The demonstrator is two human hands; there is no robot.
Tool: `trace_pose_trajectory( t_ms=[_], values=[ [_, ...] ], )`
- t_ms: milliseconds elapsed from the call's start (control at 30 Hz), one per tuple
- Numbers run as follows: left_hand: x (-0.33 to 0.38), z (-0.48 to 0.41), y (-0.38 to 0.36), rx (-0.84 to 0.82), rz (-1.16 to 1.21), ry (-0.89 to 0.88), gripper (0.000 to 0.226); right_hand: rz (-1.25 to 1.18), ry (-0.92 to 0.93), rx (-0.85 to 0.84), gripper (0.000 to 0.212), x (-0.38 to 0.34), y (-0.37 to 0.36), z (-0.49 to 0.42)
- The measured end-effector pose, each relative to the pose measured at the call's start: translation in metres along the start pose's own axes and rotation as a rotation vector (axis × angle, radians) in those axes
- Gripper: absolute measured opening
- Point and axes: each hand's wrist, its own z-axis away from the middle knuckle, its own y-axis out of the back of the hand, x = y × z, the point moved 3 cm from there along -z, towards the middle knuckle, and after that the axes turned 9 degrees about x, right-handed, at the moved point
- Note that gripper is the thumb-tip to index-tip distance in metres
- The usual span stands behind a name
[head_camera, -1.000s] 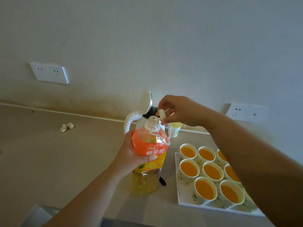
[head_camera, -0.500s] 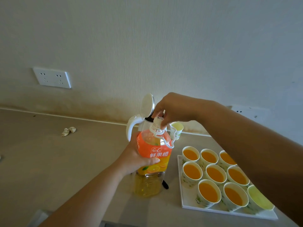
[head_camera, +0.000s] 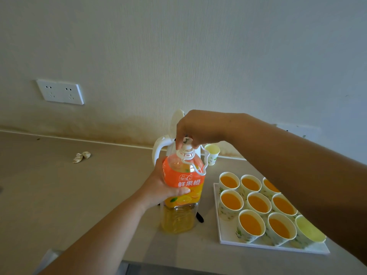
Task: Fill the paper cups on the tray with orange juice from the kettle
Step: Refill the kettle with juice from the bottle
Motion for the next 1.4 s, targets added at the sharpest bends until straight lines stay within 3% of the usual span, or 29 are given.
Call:
trace_pose_trajectory(
  t_ms=[233,733,1000,1400],
  values=[
    [-0.004,-0.007,0.000,-0.039,0.008,0.006,0.092,-0.045,-0.057,-0.026,0.042,0.009,-0.003,-0.004],
    [-0.007,-0.010,0.005,-0.069,0.034,0.007,0.092,-0.555,-0.175,-0.045,0.036,0.027,-0.013,0.007],
    [-0.001,-0.014,0.005,-0.059,0.024,0.024,0.088,-0.607,-0.256,0.194,0.024,0.021,-0.029,0.007],
    [-0.002,-0.020,0.008,-0.069,0.032,0.035,0.092,-0.727,-0.302,0.233,0.035,0.031,-0.038,0.011]
  ],
)
